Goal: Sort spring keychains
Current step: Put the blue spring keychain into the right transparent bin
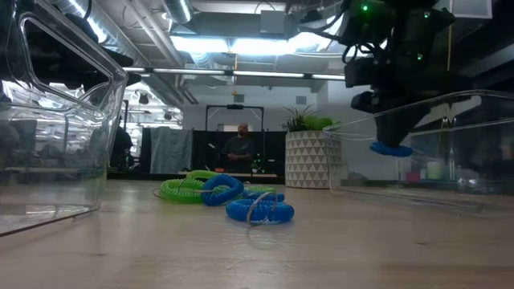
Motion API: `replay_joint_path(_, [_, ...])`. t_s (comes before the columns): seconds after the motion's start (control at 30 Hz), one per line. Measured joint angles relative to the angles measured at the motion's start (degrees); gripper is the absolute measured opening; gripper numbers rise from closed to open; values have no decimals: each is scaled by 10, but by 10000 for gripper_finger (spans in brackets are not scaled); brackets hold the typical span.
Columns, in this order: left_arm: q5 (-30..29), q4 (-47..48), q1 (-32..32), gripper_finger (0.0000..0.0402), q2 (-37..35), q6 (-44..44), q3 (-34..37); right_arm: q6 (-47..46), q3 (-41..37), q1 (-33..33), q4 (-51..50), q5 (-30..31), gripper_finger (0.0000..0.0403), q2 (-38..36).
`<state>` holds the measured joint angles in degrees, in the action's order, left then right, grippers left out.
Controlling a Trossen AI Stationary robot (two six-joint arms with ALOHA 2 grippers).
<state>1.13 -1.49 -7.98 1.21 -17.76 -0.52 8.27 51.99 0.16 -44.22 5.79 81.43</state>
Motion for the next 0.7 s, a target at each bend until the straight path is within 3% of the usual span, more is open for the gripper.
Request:
replay_joint_path(0.13, [0,0,0,178,0,0,0,-53,0,0,3,43,47,0])
replay_joint_path(0.5, [0,0,0,178,0,0,0,-78,0,-1,-68,46,70,0])
replay_joint_path(0.7, [0,0,0,178,0,0,0,-98,0,-1,-95,47,122,0])
